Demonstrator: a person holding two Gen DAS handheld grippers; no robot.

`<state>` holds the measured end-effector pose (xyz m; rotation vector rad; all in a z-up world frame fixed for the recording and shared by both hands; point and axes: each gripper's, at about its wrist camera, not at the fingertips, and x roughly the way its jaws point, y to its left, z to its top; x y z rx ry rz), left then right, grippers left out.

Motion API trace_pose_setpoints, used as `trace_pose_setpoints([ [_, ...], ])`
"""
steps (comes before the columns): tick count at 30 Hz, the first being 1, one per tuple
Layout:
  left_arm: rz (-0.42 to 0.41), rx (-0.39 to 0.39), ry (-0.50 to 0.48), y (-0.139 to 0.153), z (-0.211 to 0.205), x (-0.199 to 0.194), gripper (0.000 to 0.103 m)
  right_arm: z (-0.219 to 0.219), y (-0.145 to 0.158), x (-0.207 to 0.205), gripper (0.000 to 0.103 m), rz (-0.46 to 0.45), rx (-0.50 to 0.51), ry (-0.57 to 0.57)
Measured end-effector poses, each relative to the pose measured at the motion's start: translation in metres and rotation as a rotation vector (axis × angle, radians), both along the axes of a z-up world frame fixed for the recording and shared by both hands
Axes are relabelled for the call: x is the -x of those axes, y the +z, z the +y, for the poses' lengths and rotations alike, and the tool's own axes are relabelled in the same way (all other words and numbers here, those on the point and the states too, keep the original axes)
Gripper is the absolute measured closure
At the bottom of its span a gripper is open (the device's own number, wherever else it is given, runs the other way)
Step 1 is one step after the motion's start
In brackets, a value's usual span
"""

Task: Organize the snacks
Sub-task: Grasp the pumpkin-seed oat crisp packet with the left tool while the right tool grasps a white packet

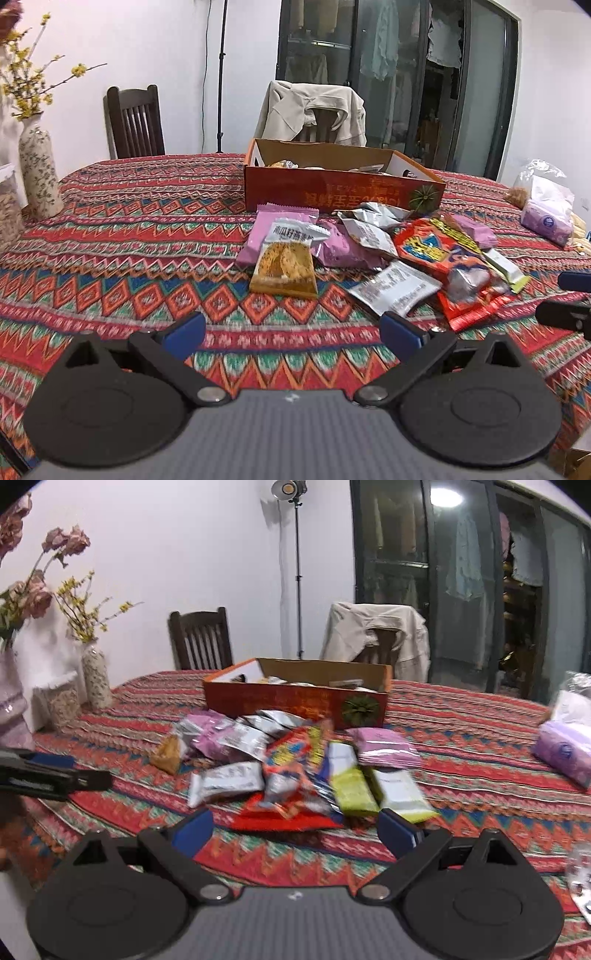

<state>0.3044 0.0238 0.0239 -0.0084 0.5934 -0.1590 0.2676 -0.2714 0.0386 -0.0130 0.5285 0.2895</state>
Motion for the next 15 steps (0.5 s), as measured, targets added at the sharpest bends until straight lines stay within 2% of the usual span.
trace_pose_setpoints([
  [4, -0.019, -0.023, -0.033, -0.004, -0.003, -0.034, 0.002, 0.02, -0.003, -0.023, 0.009, 0.026, -0.036, 0.061],
  [7, -0.005, -0.024, -0.047, -0.01, -0.003, -0.065, 0.011, 0.043, -0.011, -0.041, 0.011, 0.059, -0.024, 0.102],
  [9, 0.01, -0.003, -0.062, -0.014, -0.001, -0.084, 0.014, 0.062, -0.018, -0.054, 0.017, 0.088, -0.005, 0.13],
  [10, 0.027, 0.009, -0.065, -0.017, -0.001, -0.093, 0.016, 0.069, -0.021, -0.06, 0.017, 0.103, -0.003, 0.145],
  [13, 0.069, 0.04, -0.071, -0.026, 0.001, -0.111, 0.025, 0.089, -0.033, -0.078, 0.017, 0.162, -0.016, 0.179],
  [15, 0.105, 0.06, -0.065, -0.032, 0.003, -0.117, 0.038, 0.098, -0.04, -0.089, 0.017, 0.183, -0.024, 0.171],
])
